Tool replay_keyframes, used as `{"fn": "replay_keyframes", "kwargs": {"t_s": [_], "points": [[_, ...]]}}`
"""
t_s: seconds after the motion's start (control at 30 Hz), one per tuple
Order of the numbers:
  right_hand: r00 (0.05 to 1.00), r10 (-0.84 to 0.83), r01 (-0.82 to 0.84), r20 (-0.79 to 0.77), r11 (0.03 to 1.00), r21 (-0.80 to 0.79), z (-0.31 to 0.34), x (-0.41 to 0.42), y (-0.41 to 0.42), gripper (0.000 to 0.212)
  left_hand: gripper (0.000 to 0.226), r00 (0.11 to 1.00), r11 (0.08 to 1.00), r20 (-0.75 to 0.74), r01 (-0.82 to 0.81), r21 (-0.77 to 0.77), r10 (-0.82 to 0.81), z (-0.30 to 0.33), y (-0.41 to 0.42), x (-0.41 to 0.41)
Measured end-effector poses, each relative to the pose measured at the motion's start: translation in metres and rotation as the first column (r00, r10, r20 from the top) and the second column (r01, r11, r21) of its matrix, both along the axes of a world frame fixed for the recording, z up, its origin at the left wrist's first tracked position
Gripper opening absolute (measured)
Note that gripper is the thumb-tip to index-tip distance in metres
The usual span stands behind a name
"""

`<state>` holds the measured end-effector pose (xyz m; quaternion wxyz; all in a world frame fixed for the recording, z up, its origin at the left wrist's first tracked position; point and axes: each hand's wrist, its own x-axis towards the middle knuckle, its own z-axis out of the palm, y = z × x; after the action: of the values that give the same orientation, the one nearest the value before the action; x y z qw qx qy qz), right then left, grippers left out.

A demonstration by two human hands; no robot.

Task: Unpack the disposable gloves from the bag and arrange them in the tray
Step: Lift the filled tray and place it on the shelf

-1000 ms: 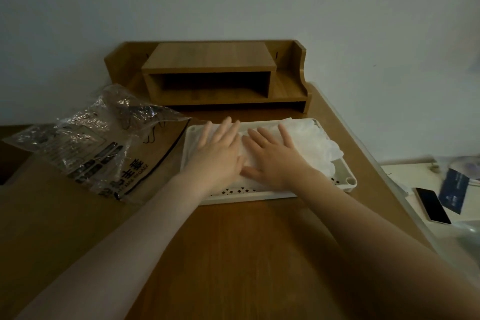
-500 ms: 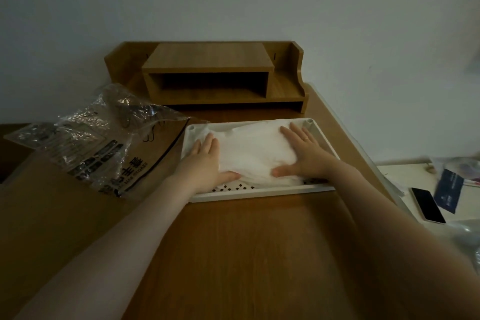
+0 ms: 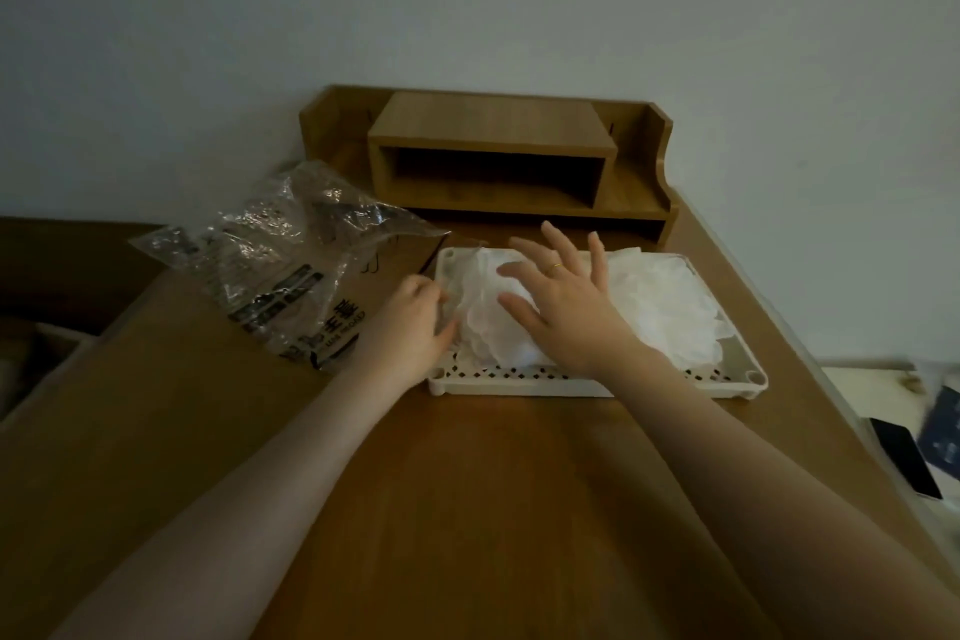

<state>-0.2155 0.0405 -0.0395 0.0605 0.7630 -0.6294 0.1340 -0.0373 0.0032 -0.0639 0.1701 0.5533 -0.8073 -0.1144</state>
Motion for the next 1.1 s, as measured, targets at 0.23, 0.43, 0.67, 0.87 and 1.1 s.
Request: {"fn": "replay_keyframes", "kwargs": {"t_s": [0.23,0.43,0.67,0.87,1.1], "points": [[0.616,-0.722,0.690,0.315,0.688,0.226,-0.006,-0.091,0.020,0.044,0.037,0.990,0.994,0.107,-0.080,-0.076,0.088,-0.002,0.004,-0.001],[0.432,-0.840,0.745,0.329,0.538,0.395,-0.024,-0.115,0.041,0.030,0.033,0.935,0.987,0.323,-0.162,0.022,0.147,0.011,0.015,-0.001],[0.433,-0.735,0.689,0.523,0.643,0.334,-0.024,-0.113,0.053,0.018,0.025,0.959,0.958,-0.171,-0.186,0.220,0.226,0.009,0.017,0.011],[0.306,-0.470,0.681,0.828,0.716,0.155,0.006,-0.108,0.050,0.019,0.012,0.597,0.940,-0.746,-0.037,0.340,0.294,0.048,0.019,0.012],[0.081,-0.177,0.659,0.981,0.748,0.080,0.053,-0.101,0.001,0.020,0.023,0.010,0.926,-0.944,0.192,0.324,0.328,0.085,-0.014,0.000]]}}
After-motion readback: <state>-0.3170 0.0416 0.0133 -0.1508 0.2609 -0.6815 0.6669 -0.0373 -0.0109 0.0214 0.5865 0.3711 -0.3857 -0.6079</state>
